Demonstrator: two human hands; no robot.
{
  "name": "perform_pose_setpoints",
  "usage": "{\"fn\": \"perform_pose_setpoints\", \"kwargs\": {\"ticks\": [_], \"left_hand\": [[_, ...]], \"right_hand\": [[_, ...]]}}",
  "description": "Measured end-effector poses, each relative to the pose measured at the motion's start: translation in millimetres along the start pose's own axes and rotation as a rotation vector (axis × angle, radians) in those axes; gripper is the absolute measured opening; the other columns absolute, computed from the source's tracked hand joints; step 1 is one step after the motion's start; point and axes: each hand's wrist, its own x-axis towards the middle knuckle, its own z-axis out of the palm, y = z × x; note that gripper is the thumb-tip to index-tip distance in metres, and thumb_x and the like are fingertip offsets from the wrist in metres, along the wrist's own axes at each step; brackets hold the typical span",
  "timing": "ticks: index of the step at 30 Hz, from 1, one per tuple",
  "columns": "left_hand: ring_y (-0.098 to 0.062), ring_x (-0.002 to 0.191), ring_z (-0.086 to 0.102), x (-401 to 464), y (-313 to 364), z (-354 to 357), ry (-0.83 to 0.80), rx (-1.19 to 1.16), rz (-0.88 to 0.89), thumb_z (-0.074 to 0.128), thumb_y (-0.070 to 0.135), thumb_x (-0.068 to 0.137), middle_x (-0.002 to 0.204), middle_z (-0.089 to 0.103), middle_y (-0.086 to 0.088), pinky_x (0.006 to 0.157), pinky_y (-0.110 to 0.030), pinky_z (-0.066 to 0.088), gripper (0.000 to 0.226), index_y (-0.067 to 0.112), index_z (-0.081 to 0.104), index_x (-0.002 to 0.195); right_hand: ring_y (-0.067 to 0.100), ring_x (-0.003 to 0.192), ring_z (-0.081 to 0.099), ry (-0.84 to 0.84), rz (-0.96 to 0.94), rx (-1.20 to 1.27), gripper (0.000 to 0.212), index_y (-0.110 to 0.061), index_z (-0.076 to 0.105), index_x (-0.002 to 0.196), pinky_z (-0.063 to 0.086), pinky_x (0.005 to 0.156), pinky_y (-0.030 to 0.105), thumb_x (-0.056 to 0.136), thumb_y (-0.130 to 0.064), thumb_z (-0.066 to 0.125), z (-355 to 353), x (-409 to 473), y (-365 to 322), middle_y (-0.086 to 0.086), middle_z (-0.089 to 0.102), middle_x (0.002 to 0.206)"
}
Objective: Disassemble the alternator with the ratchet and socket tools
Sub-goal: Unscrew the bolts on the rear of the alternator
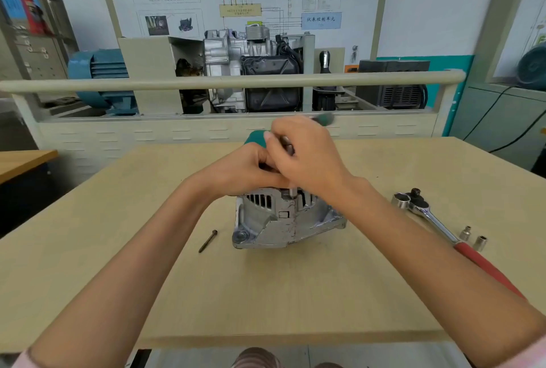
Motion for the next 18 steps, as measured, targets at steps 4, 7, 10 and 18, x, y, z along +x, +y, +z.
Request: {"fn": "perform_pose_setpoints", "kwargs": {"ticks": [4, 7, 10, 18], "left_hand": [[-0.005, 0.057, 0.056, 4.3, -0.2, 2.1, 0.045, 0.074, -0.036, 0.074, 0.002, 0.075, 0.058, 0.067, -0.001, 0.06, -0.019, 0.046, 0.02, 0.014, 0.07, 0.059], [0.005, 0.049, 0.052, 3.8, -0.2, 3.4, 0.064, 0.089, -0.03, 0.073, 0.002, 0.075, 0.047, 0.059, 0.013, 0.053, -0.009, 0.041, 0.043, 0.029, 0.063, 0.043], [-0.006, 0.068, 0.064, 1.0, 1.9, 2.8, 0.048, 0.055, -0.023, 0.073, 0.011, 0.076, 0.071, 0.07, -0.001, 0.064, -0.019, 0.052, 0.012, 0.022, 0.071, 0.071], [-0.003, 0.074, 0.062, -1.5, 3.5, 0.1, -0.021, 0.024, -0.031, 0.069, 0.01, 0.083, 0.079, 0.072, -0.004, 0.069, -0.01, 0.047, 0.005, 0.01, 0.074, 0.083]], "right_hand": [[0.02, 0.059, 0.044, 0.008, 0.201, -0.752, 0.014, -0.016, 0.053, 0.084, 0.018, 0.049, 0.027, 0.089, -0.023, 0.042, 4.9, -2.1, -15.2, 0.001, 0.054, 0.075], [0.019, 0.059, 0.036, -0.011, 0.145, -0.71, 0.013, -0.018, 0.041, 0.077, 0.014, 0.048, 0.028, 0.089, -0.024, 0.042, 3.2, -0.5, -19.6, 0.001, 0.04, 0.069], [0.016, 0.058, 0.037, -0.001, 0.023, -0.449, 0.026, -0.017, 0.038, 0.067, 0.023, 0.056, 0.029, 0.09, -0.028, 0.044, -3.6, 1.8, -7.3, -0.005, 0.037, 0.06], [0.023, 0.06, 0.038, 0.089, -0.043, 0.322, 0.031, -0.003, 0.045, 0.053, 0.034, 0.064, 0.036, 0.083, -0.007, 0.047, -2.4, -4.5, -1.1, 0.011, 0.041, 0.054]]}}
